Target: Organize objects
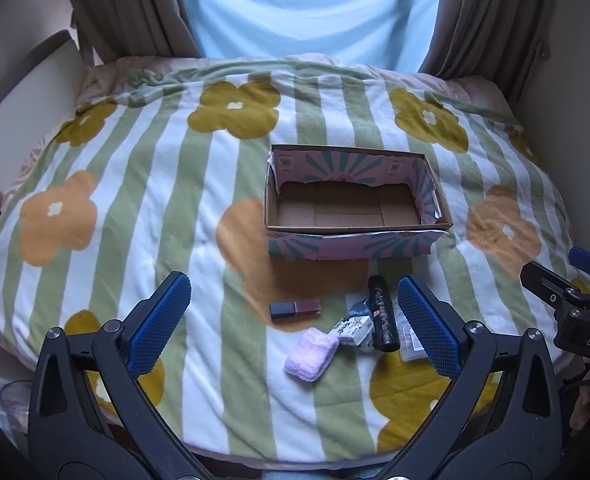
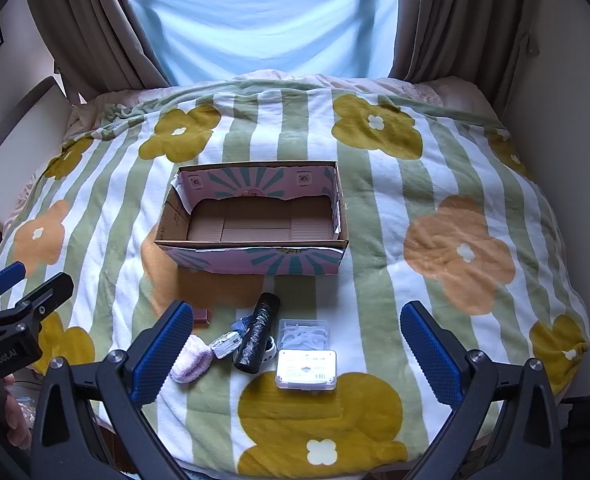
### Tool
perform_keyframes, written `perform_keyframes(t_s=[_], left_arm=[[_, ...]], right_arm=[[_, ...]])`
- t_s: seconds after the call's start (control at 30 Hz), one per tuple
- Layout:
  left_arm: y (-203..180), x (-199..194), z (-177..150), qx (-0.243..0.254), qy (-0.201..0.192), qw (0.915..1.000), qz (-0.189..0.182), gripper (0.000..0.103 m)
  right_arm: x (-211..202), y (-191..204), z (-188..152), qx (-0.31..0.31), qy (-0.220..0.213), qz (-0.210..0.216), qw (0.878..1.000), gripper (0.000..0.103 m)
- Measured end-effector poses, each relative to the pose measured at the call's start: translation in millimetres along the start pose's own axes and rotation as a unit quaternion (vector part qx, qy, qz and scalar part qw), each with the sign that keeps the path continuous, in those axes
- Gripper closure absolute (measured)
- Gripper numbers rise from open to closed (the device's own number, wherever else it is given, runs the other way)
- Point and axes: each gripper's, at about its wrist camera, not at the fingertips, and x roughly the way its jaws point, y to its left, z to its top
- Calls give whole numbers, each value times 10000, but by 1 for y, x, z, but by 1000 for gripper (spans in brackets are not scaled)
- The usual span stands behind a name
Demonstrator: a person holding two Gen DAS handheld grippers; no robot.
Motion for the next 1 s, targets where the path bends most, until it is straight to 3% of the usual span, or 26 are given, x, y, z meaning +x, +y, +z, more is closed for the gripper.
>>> perform_keyframes(t_s=[0.43, 0.83, 1.0], left_arm=[[0, -4, -7, -123, -5, 9999, -68, 1], [-1, -7, 2, -128, -48, 9998, 139, 1], [4, -7, 1, -222, 39, 9997, -58, 1]], right_arm=[[-1, 2, 0, -11, -23, -2, 10000, 1], [-4, 8, 2, 8, -50, 44, 10000, 1], [-4, 7, 2, 9, -53, 42, 10000, 1]])
